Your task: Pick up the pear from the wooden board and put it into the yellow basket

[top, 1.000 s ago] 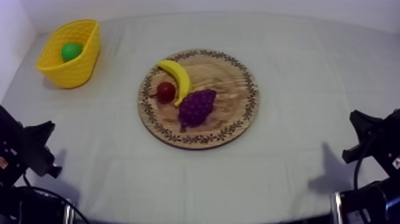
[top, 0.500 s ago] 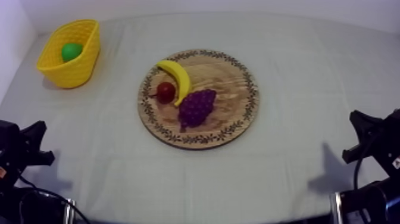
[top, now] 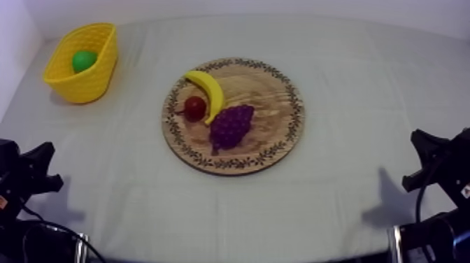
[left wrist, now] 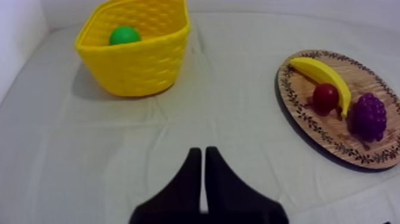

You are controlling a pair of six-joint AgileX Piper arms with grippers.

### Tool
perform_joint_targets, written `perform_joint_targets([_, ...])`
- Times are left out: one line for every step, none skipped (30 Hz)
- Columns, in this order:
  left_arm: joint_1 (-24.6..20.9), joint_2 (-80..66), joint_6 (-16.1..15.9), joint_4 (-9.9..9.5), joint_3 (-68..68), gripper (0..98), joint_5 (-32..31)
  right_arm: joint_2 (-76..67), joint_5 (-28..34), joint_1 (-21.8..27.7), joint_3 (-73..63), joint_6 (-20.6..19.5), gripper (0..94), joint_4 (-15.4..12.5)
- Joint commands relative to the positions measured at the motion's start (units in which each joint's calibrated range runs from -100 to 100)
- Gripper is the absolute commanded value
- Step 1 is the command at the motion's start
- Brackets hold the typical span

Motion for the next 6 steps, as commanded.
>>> perform_joint_targets([-0.02,0.0,0.01,-0.02,0.01,0.0,0.01,-0.04,0.01,-0.03,0.0,0.0,0.4,-0.01])
perform_joint_targets([-0.02,0.0,0.01,-0.02,0.01,0.0,0.01,-0.04,0.01,-0.03,0.0,0.0,0.4,-0.01])
perform_joint_targets([-0.02,0.0,0.01,-0.02,0.01,0.0,0.01,-0.04,0.01,-0.03,0.0,0.0,0.4,-0.01])
perform_joint_targets([-0.02,0.0,0.01,-0.02,0.01,0.0,0.01,-0.04,0.01,-0.03,0.0,0.0,0.4,-0.01])
perform_joint_targets([-0.02,0.0,0.01,-0.02,0.01,0.0,0.01,-0.04,0.01,-0.03,0.0,0.0,0.4,-0.01])
perform_joint_targets([-0.02,0.0,0.01,-0.02,0.01,0.0,0.01,-0.04,0.01,-0.03,0.0,0.0,0.4,-0.01])
